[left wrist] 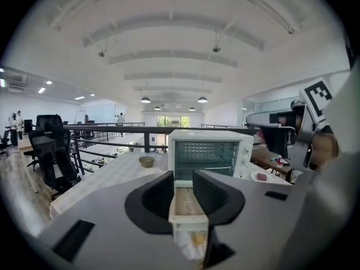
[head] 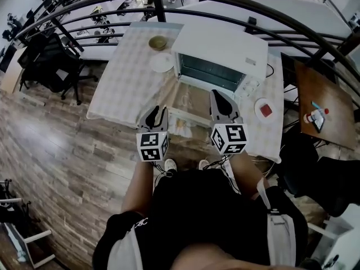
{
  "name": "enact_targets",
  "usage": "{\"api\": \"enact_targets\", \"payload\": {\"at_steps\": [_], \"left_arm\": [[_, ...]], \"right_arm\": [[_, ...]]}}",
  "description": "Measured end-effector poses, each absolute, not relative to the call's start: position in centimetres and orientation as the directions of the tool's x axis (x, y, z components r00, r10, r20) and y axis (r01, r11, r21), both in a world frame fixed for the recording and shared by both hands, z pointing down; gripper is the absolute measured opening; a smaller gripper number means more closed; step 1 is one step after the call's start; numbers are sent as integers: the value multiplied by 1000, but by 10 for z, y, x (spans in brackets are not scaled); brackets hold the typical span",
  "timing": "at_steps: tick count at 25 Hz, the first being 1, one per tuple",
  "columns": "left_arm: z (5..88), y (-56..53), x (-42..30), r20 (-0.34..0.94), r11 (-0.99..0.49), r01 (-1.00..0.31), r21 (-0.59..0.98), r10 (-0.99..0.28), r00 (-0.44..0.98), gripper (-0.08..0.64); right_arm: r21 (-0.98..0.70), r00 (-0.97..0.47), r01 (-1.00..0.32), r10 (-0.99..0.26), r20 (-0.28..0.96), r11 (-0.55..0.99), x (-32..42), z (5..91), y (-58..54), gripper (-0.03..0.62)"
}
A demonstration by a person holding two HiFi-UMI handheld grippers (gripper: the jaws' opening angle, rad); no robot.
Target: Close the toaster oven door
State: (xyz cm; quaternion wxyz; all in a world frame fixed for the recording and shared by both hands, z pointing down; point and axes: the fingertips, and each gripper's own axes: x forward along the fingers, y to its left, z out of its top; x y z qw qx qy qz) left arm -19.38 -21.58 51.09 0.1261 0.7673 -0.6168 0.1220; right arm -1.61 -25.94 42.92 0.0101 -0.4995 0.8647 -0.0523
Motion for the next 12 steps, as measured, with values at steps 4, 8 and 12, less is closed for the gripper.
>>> {"api": "enact_targets", "payload": {"at_steps": [4, 8, 12], "left_arm": [[547, -216, -200, 404, -229, -972, 55, -885, 232, 115], [578, -220, -208, 452, -246, -967, 64, -857, 248, 115], [616, -219, -209, 519, -280, -958, 67, -810, 273, 118]], "right_arm": [[-106, -470, -881, -880, 68, 462, -15, 440, -261, 2], [-102, -428, -902, -899, 88, 419, -10, 448, -262, 2], [-89, -388, -921, -915, 110, 380, -2, 454, -257, 2]]}}
